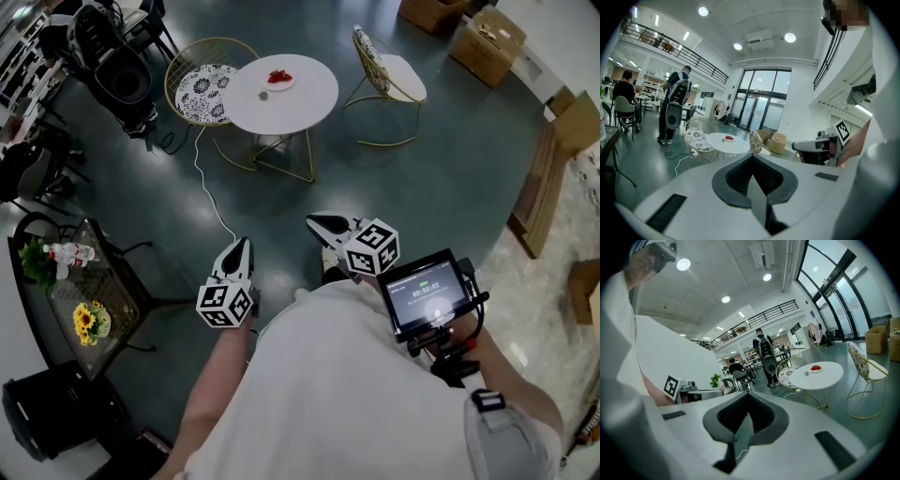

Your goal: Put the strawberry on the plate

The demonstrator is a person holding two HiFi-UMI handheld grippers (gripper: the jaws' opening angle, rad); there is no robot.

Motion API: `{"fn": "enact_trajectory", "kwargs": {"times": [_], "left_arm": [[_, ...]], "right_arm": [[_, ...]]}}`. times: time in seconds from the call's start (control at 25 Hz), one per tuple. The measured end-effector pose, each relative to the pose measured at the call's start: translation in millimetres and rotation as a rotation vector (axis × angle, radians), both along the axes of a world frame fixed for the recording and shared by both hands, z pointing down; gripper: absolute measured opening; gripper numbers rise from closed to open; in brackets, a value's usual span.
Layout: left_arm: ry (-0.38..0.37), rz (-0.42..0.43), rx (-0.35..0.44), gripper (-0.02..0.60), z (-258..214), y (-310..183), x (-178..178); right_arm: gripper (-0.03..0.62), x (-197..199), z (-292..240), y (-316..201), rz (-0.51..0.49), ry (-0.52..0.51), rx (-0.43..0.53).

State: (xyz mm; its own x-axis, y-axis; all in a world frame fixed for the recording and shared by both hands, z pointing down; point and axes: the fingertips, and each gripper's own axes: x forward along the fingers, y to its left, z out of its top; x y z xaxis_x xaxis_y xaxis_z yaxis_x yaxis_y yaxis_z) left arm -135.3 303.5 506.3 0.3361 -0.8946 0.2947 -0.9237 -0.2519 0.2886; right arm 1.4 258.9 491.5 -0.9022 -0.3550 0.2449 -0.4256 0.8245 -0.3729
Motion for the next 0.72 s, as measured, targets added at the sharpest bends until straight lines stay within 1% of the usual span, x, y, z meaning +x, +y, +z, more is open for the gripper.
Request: {"fn": "enact_trajectory", "kwargs": {"times": [0.12,0.36,0.72], "left_arm": [[0.011,-0.009,-0.003,0.005,0.2,-8.8,0.3],[-0.013,0.015,-0.003,0.005,-7.3,-17.6,5.2],[-0.015,0.028,-0.008,0.005,-4.7,-23.8,5.2]], "right_arm": [[0.006,-2.6,3.4,-5.9,-0.003,-0.004,-0.007],[0.006,-3.1,-4.8,-11.9,0.017,-0.023,-0.010],[0.006,-1.1,-2.6,-15.8,0.036,-0.027,-0.011]]}}
